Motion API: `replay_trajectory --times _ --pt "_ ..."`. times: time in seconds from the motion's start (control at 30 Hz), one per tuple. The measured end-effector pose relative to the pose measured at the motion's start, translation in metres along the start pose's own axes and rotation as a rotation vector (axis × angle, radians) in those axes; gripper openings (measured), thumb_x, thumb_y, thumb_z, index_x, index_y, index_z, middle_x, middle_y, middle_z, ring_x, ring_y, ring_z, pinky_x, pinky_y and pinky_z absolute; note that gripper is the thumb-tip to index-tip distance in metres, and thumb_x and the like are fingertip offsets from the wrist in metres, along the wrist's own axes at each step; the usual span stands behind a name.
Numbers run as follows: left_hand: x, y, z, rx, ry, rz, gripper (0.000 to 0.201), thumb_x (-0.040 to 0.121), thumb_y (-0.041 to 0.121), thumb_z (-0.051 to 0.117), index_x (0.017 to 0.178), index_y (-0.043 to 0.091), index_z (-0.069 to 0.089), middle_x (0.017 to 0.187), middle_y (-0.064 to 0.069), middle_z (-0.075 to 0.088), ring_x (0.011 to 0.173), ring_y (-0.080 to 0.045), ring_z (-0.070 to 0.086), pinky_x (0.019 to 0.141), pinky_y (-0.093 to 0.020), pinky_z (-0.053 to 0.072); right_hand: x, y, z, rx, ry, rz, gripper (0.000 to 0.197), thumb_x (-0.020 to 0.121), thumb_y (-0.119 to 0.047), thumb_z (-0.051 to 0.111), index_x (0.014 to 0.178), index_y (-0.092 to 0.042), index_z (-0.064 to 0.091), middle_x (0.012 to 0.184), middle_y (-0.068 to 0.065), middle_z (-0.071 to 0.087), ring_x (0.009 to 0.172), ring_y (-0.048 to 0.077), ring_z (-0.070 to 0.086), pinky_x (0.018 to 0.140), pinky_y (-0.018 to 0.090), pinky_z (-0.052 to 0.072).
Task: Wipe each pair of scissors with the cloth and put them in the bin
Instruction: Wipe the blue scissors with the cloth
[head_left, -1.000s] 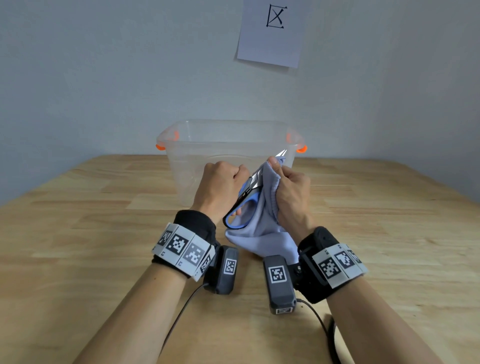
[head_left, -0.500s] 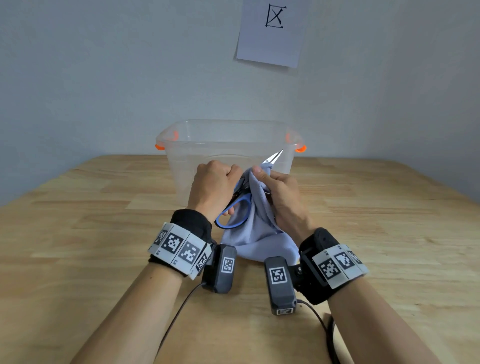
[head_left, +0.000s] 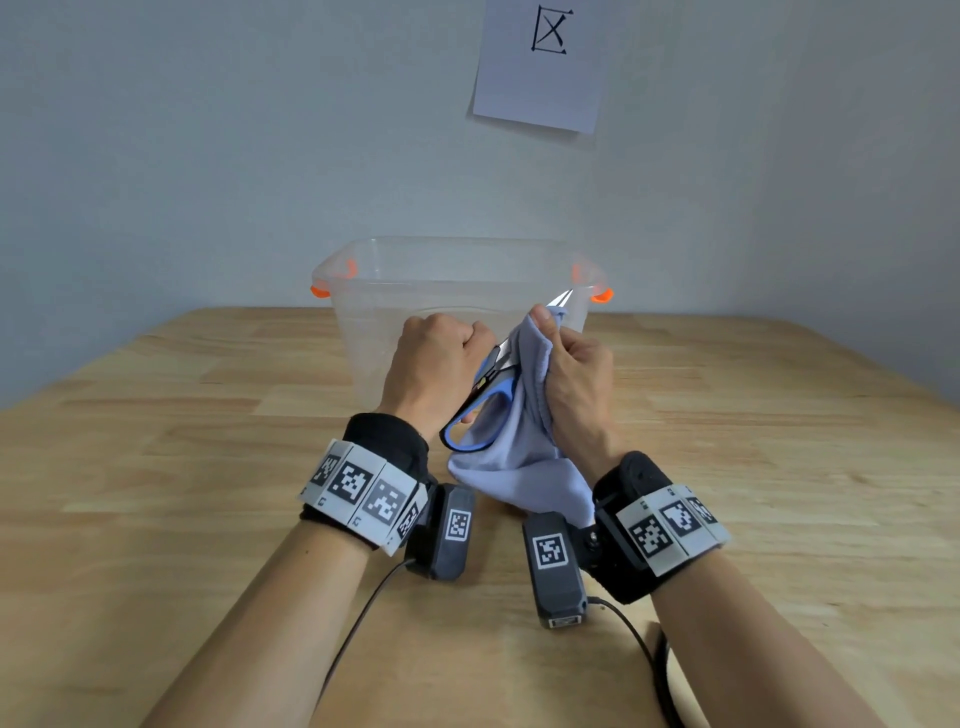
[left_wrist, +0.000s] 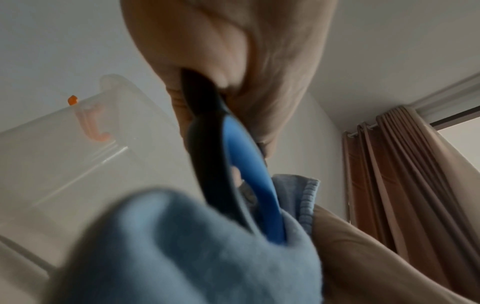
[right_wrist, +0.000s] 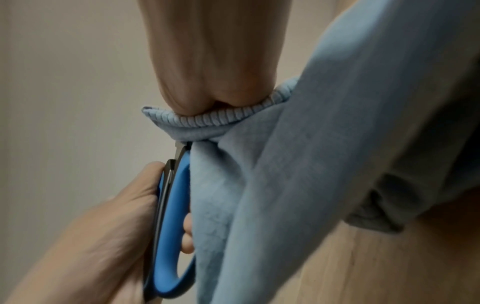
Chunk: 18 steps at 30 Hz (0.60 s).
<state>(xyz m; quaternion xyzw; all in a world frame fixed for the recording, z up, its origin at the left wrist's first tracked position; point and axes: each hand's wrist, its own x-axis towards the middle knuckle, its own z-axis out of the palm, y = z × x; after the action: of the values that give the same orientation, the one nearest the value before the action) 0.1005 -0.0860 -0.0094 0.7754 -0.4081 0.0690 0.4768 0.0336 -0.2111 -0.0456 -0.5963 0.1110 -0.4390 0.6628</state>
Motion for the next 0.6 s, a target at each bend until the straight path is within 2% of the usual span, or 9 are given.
replay_trajectory --times 0.07,0.17,0.2,0.3,0.33,0.43,0.47,0.53,0.6 --pt "0.0006 -0.0017 -0.0005 0.013 0.015 -0.02 0.05 0.096 0.014 0.047 0.049 0.003 0.035 0.045 -0.017 0.033 0.032 -0.027 0.058 0.032 -0.021 0.027 -0.0008 -0.0005 -0.0017 0.013 -0.075 0.038 0.042 0.097 -0.034 0.063 0.064 -0.009 0.065 0.063 0.01 0.056 0.064 0.02 0.052 0.061 0.034 0.045" --pt "0.0023 -0.0047 -0.0033 0.018 0.047 -0.044 0.05 0.095 0.017 0.048 0.048 0.004 0.037 0.046 -0.019 0.036 0.034 -0.031 0.058 0.033 -0.023 0.028 -0.0038 -0.0059 -0.0047 -0.019 -0.255 0.084 0.036 0.095 -0.032 0.065 0.091 0.003 0.072 0.083 0.028 0.067 0.077 0.03 0.065 0.075 0.042 0.055" --pt "0.0027 -0.0049 -0.0044 0.014 0.056 -0.043 0.05 0.095 0.017 0.049 0.048 0.004 0.038 0.047 -0.021 0.037 0.033 -0.03 0.058 0.032 -0.023 0.029 -0.0048 -0.007 -0.0047 -0.026 -0.275 0.084 0.036 0.092 -0.032 0.067 0.092 0.004 0.073 0.081 0.028 0.068 0.076 0.031 0.066 0.076 0.043 0.056" --pt "0.003 -0.0034 -0.005 -0.001 0.062 -0.007 0.052 0.095 0.015 0.049 0.045 0.007 0.036 0.048 -0.03 0.041 0.032 -0.025 0.058 0.031 -0.022 0.03 -0.0078 -0.0076 -0.0006 -0.011 -0.249 0.077 0.048 0.093 -0.035 0.066 0.075 0.009 0.063 0.052 0.014 0.057 0.055 0.025 0.057 0.062 0.035 0.052" --pt "0.0027 -0.0027 -0.0044 -0.009 0.061 0.007 0.053 0.095 0.014 0.049 0.044 0.008 0.036 0.048 -0.032 0.043 0.032 -0.023 0.058 0.031 -0.021 0.029 -0.0078 -0.0057 -0.0002 0.018 -0.235 0.083 0.052 0.094 -0.035 0.065 0.076 0.014 0.061 0.052 0.014 0.057 0.055 0.025 0.056 0.063 0.036 0.051" --pt "0.002 -0.0027 -0.0016 -0.015 0.069 0.033 0.056 0.097 0.013 0.049 0.043 0.008 0.037 0.049 -0.031 0.043 0.031 -0.02 0.056 0.031 -0.018 0.03 -0.0077 -0.0049 0.0011 0.106 -0.202 0.088 0.055 0.095 -0.034 0.065 0.092 0.02 0.063 0.083 0.039 0.063 0.078 0.037 0.063 0.082 0.056 0.054" --pt "0.0017 -0.0023 -0.0004 -0.014 0.072 0.038 0.055 0.097 0.013 0.049 0.043 0.008 0.037 0.048 -0.031 0.041 0.031 -0.02 0.056 0.031 -0.018 0.03 -0.0077 -0.0061 0.0015 0.113 -0.188 0.086 0.054 0.096 -0.034 0.065 0.093 0.019 0.064 0.089 0.042 0.062 0.082 0.038 0.062 0.085 0.059 0.052" --pt "0.0015 -0.0019 0.0015 -0.003 0.071 0.037 0.056 0.097 0.014 0.049 0.043 0.008 0.035 0.046 -0.03 0.037 0.031 -0.019 0.057 0.031 -0.019 0.028 -0.0071 -0.0062 0.0014 0.118 -0.157 0.082 0.048 0.097 -0.032 0.062 0.087 0.014 0.067 0.084 0.033 0.063 0.08 0.035 0.061 0.082 0.054 0.053" --pt "0.0013 -0.0019 0.0024 0.001 0.061 0.028 0.055 0.097 0.014 0.049 0.044 0.008 0.033 0.045 -0.026 0.03 0.031 -0.02 0.057 0.031 -0.02 0.027 -0.0078 -0.0061 -0.0001 0.126 -0.154 0.092 0.04 0.1 -0.027 0.059 0.072 0.0 0.067 0.071 0.017 0.061 0.068 0.025 0.06 0.07 0.038 0.054"
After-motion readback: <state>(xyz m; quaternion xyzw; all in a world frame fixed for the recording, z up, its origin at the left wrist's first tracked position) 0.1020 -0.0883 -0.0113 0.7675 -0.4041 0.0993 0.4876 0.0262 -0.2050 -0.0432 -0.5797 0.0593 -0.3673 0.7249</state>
